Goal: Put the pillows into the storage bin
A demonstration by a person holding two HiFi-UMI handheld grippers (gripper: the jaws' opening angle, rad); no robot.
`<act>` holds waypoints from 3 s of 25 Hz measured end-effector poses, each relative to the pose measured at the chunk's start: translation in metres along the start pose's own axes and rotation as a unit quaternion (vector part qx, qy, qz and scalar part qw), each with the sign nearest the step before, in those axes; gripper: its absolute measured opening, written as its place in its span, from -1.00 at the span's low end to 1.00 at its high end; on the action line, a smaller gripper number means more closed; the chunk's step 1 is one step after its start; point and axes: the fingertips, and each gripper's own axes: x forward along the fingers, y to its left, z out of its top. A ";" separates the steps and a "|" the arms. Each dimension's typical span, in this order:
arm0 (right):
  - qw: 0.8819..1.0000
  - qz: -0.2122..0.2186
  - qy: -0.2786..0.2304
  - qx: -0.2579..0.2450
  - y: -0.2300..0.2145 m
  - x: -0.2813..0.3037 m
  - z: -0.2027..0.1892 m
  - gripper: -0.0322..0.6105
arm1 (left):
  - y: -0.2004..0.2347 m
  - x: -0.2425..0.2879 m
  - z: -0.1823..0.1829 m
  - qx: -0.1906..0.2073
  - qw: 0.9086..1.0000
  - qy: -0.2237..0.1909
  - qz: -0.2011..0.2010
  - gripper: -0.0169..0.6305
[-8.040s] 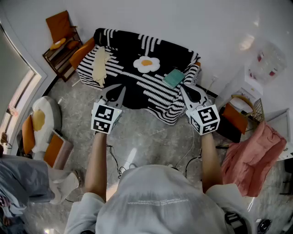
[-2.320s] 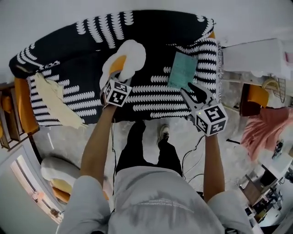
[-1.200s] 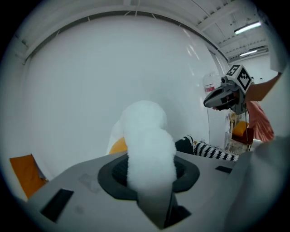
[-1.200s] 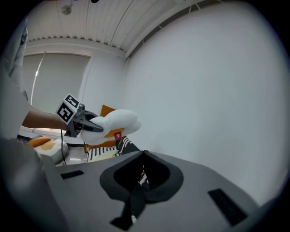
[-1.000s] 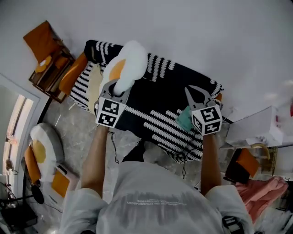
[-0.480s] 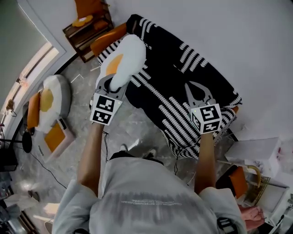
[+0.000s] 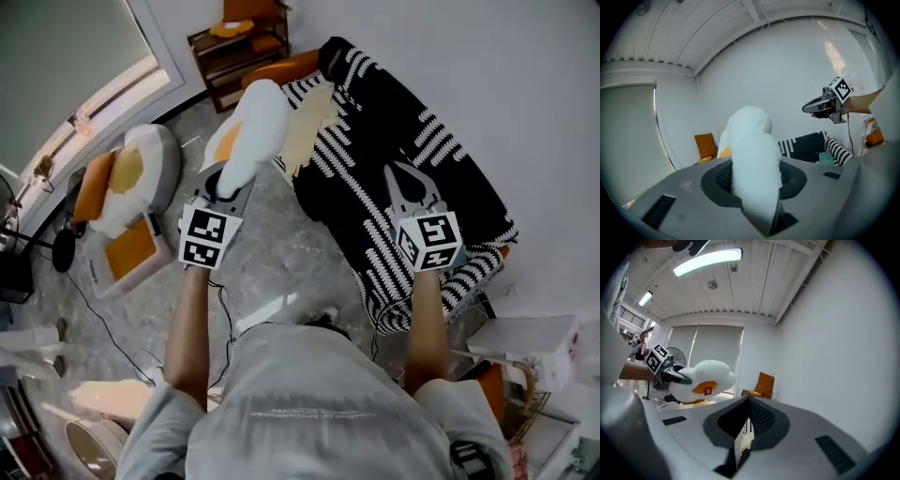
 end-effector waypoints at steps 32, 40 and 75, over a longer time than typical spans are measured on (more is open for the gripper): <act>0.914 0.402 0.036 -0.051 0.601 0.275 0.020 -0.90 | 0.281 -0.378 -0.358 -0.152 0.943 0.163 0.246 -0.49; 0.887 0.454 0.083 -0.028 0.691 0.405 0.002 -0.89 | 0.385 -0.374 -0.450 -0.190 0.921 0.228 0.252 -0.48; 0.857 0.372 0.355 0.032 0.915 0.766 -0.363 -0.90 | 0.538 -0.197 -1.093 -0.280 0.842 0.458 0.057 -0.46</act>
